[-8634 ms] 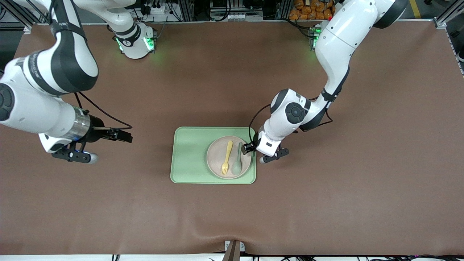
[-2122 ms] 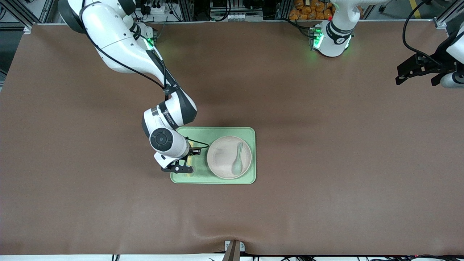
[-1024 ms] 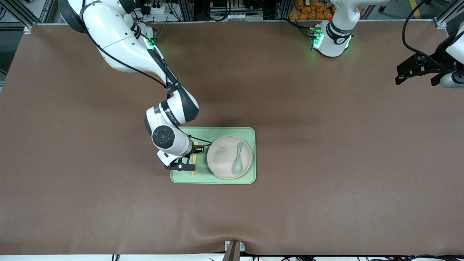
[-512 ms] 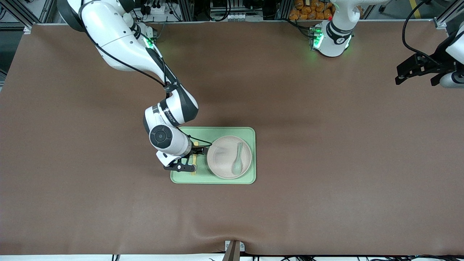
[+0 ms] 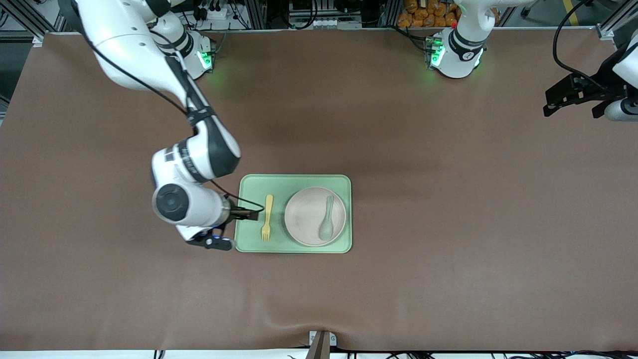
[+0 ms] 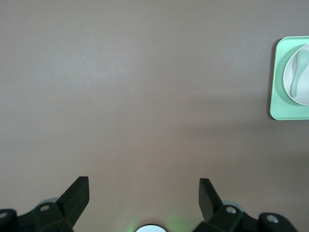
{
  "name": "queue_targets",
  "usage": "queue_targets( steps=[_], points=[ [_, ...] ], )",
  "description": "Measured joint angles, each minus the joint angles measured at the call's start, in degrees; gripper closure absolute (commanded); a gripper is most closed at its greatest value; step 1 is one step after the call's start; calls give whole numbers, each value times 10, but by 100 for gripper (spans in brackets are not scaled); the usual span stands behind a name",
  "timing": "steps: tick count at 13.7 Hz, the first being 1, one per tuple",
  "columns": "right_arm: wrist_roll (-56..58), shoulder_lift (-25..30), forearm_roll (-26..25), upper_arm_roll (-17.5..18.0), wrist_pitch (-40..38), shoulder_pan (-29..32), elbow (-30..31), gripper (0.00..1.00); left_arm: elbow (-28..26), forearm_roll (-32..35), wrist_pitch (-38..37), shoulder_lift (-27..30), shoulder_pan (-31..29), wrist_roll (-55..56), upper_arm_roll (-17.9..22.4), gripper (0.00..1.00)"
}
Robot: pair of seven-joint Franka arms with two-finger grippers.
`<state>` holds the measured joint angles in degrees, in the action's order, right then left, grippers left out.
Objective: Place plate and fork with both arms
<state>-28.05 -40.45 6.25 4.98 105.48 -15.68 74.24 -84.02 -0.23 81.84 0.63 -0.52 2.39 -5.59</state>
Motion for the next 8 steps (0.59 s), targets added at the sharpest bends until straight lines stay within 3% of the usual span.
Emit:
queue_targets(
  steps=[4, 8],
  points=[
    [27, 18, 0, 37, -83, 83, -53, 0, 0, 0, 0, 0, 0, 0, 0, 0],
    [74, 97, -9, 37, -128, 120, -60, 0, 0, 0, 0, 0, 0, 0, 0, 0]
  ],
)
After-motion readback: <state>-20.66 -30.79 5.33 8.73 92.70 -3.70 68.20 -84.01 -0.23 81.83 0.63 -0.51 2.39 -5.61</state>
